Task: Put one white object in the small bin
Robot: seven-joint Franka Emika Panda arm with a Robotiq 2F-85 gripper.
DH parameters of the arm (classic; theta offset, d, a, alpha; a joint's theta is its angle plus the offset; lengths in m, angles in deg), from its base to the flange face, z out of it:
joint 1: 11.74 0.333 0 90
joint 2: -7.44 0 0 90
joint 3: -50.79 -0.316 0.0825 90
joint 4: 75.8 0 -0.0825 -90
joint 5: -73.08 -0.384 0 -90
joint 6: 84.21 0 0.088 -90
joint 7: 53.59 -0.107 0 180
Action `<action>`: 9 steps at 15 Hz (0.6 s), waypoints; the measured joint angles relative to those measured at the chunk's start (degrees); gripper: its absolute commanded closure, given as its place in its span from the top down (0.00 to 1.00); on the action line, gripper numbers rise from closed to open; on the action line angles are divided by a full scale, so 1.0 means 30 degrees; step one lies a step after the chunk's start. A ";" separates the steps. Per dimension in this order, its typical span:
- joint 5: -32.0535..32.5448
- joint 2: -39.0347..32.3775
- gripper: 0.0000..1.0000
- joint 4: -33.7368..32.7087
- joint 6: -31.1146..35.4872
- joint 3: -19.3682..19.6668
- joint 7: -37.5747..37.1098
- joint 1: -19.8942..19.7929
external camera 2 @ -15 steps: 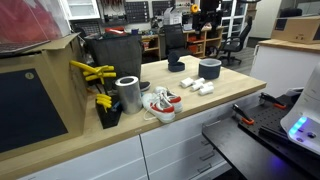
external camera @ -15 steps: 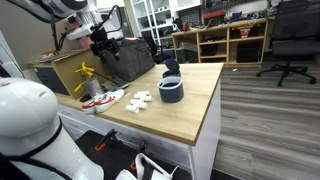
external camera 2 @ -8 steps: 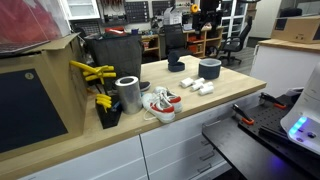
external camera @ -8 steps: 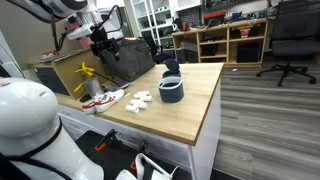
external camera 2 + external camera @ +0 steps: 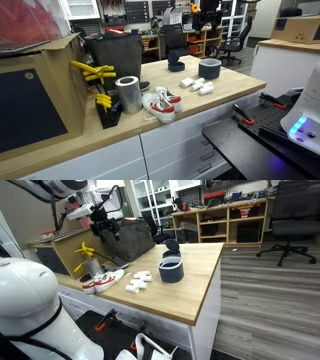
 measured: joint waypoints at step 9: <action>0.0010 -0.0195 1.00 -0.0014 0.0000 0.0453 0.0000 -0.0160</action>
